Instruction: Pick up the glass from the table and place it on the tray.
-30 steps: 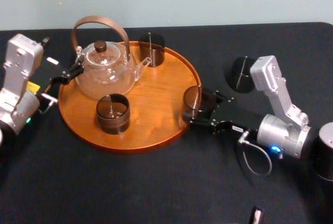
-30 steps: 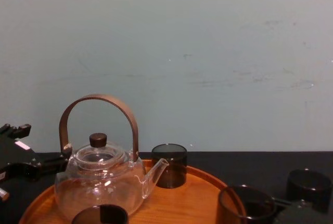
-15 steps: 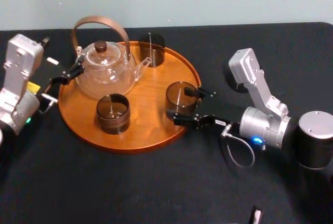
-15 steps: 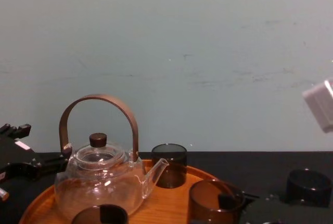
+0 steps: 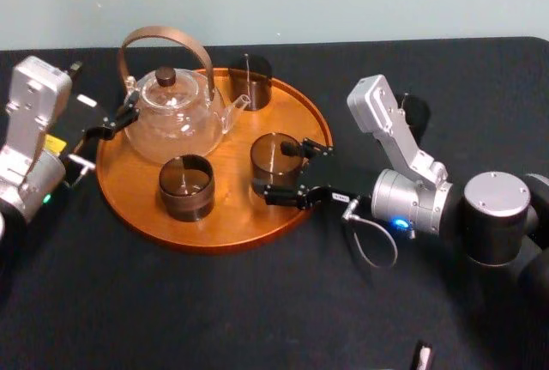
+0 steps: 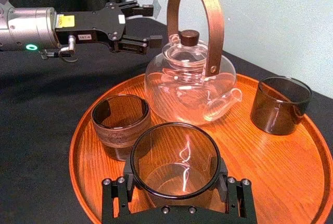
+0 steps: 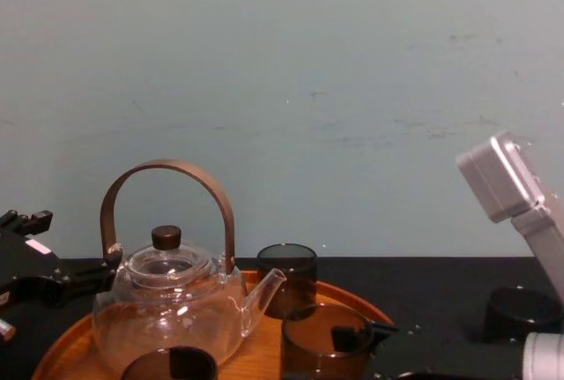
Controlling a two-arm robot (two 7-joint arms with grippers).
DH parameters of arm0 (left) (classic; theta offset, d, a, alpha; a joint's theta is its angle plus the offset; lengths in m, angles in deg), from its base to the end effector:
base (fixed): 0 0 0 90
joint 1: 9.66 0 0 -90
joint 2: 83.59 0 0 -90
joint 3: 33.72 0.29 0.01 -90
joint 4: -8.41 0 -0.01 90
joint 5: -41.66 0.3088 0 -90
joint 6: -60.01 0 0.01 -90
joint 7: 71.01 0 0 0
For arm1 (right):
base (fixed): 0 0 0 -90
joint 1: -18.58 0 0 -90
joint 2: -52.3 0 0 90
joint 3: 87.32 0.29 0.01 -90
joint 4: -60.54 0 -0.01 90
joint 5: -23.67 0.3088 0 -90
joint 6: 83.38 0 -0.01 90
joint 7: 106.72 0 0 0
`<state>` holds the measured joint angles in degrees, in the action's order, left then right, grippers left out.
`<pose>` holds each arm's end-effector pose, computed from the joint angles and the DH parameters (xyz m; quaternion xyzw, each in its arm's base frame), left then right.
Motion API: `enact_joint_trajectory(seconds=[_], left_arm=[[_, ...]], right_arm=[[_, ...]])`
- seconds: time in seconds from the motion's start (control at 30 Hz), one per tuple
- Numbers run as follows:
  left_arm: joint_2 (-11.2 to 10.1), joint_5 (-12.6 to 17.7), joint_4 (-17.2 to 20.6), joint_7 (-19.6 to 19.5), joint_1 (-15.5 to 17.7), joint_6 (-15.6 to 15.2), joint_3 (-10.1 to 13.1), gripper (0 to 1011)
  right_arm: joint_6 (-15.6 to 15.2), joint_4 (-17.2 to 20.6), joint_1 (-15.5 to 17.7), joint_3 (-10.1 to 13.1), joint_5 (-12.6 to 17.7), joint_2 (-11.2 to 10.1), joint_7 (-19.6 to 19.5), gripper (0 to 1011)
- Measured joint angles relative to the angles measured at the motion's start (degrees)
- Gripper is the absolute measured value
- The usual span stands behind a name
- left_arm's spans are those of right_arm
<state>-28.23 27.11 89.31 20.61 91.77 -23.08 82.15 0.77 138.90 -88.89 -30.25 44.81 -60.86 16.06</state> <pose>0.3581 0.0826 -0.3023 0.1414 -0.1324 0.5799 0.7913 0.3773 0.0166 -0.3049 -0.1263 0.0437 -0.2788 0.9510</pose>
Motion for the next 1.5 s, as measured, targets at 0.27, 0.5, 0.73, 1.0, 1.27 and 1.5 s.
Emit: enact_joint_trajectory(seconds=[0.27, 0.5, 0.73, 1.0, 1.27, 1.5], left_arm=[[0.0, 0.0, 0.0, 0.0, 0.0, 0.0, 0.0, 1001], [0.0, 0.0, 0.0, 0.0, 0.0, 0.0, 0.0, 1001], [0.0, 0.0, 0.0, 0.0, 0.0, 0.0, 0.0, 1001], [0.0, 0.0, 0.0, 0.0, 0.0, 0.0, 0.0, 1001], [0.0, 0.0, 0.0, 0.0, 0.0, 0.0, 0.0, 1001], [0.0, 0.0, 0.0, 0.0, 0.0, 0.0, 0.0, 1001]], right_arm=[[0.71, -2.09, -1.45, -0.89, -0.64, 1.1, 0.39, 907], [1.28, -4.06, -2.45, -1.46, -0.78, 1.95, 1.16, 907], [1.72, -5.54, -2.93, -1.8, -0.4, 2.7, 2.04, 907], [2.2, -7.09, -3.52, -2.26, 0.13, 3.44, 2.82, 907], [2.7, -8.66, -4.0, -2.61, 0.54, 4.02, 3.38, 907], [2.77, -9.18, -4.14, -2.86, 0.57, 4.22, 3.36, 907]])
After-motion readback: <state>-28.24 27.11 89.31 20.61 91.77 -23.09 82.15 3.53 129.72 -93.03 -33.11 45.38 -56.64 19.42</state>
